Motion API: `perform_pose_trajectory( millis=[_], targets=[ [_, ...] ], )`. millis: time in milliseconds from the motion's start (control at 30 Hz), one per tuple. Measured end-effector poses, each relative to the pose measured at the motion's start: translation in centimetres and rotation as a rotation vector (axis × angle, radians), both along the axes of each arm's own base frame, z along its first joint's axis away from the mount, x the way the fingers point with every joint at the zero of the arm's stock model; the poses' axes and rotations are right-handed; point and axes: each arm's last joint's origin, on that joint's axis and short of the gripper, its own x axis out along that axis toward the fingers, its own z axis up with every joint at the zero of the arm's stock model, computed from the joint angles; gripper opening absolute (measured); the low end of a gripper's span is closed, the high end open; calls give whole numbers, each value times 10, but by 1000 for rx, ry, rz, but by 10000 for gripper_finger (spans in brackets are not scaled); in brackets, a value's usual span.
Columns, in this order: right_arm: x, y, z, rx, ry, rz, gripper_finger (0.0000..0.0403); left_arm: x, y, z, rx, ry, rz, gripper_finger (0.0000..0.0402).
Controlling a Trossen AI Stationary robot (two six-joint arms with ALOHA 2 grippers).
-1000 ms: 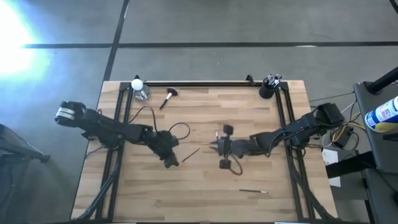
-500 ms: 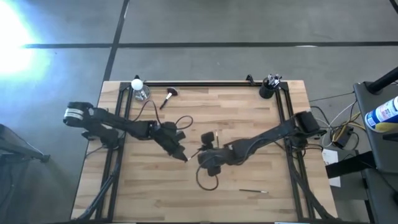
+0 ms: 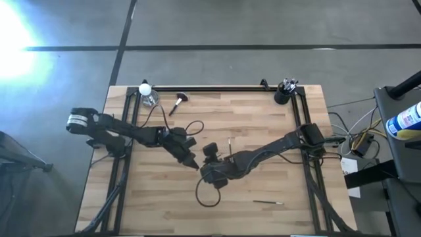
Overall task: Put items in baskets/containers
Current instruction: Put the foundation brush into the mesh organizer
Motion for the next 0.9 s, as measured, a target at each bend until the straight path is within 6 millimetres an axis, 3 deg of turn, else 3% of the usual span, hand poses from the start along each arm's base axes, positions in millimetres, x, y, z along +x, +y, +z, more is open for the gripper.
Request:
perform_pose_trajectory(
  millis=[200, 600, 733, 900],
  targets=[
    [0, 1, 2, 9, 5, 7, 22, 0, 3, 0, 5, -3, 9, 1],
    [-6, -4, -3, 86, 9, -76, 14, -1, 10, 11, 139, -103, 23, 0],
    [-22, -11, -7, 119, 1, -142, 13, -8, 13, 33, 287, -235, 68, 0],
    [-58, -26, -3, 244, -156, -238, 13, -20, 14, 56, 560, -459, 101, 0]
  ],
)
